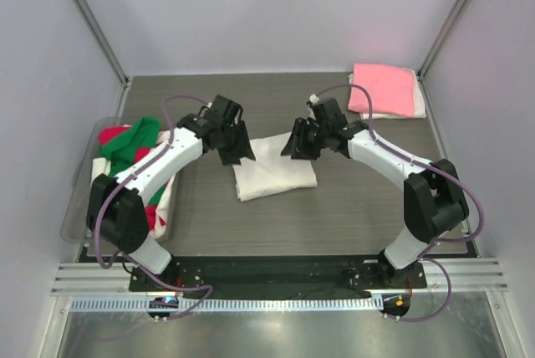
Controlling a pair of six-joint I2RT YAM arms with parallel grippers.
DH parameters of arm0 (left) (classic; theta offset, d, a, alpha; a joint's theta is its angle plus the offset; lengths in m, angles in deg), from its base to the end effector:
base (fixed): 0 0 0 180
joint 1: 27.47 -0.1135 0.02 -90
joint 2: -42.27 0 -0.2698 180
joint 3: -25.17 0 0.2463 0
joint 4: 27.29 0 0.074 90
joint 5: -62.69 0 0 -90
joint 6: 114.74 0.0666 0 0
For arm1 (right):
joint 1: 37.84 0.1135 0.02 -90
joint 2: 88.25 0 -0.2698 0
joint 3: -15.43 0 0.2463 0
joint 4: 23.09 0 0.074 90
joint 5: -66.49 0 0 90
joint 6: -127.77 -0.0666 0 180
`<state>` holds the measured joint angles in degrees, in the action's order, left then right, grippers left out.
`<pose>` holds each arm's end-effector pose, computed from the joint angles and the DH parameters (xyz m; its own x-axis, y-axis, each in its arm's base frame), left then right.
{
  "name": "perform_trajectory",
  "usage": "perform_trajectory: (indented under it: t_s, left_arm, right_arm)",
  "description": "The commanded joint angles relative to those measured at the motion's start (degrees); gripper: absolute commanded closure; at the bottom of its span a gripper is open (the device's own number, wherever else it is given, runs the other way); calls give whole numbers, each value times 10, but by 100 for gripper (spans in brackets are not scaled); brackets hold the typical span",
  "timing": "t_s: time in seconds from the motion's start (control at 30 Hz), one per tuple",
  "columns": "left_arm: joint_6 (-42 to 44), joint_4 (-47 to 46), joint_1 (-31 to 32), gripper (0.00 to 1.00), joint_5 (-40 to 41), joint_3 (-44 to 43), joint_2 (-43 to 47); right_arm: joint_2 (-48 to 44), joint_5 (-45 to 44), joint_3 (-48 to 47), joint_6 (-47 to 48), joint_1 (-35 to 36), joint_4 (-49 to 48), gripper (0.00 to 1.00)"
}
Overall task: Fold and stack the t-shirts
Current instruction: Fold the tshirt
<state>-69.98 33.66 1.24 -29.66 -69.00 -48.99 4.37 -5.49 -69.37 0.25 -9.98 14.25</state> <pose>0.3024 -0.1688 0.2765 -0.8783 -0.3279 -0.3480 -0.1770 0.8991 -0.4004 0.3203 0.1926 0.2521 -0.8853 0.1871 -0.4257 -0.1236 0.7878 0.6034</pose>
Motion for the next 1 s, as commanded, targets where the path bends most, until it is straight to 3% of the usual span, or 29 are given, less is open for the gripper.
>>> perform_trajectory:
  t_s: [0.0, 0.13, 0.23, 0.3, 0.47, 0.57, 0.73, 0.83, 0.97]
  left_arm:
    - [-55, -135, 14, 52, -78, 83, -1]
    - [-95, -259, 46, 55, -118, 183, -50]
    - [-93, -278, 58, 60, -122, 214, -99]
    - [-79, -262, 61, 61, -96, 222, -108]
    - [-6, -129, 64, 62, 64, 211, -88]
    - [23, -44, 72, 62, 144, 173, -65]
    - [35, 41, 88, 61, 163, 97, -1]
    - [31, 66, 93, 60, 160, 76, 36]
    - [23, 63, 93, 60, 161, 87, 83]
  right_arm:
    - [16, 24, 73, -20, -11, -79, 55]
    - [17, -58, 169, -5, -14, -87, 57]
    - [8, -105, 229, -5, -15, -92, 58]
    - [-1, -117, 262, -12, -14, -99, 59]
    - [-81, -159, 347, -52, -10, -82, 60]
    - [-125, -198, 329, -52, 1, -22, 59]
    - [-187, -215, 206, -47, 39, 74, 53]
    - [-193, -188, 153, -54, 77, 67, 53]
    - [-156, -76, 127, -68, 105, -10, 53]
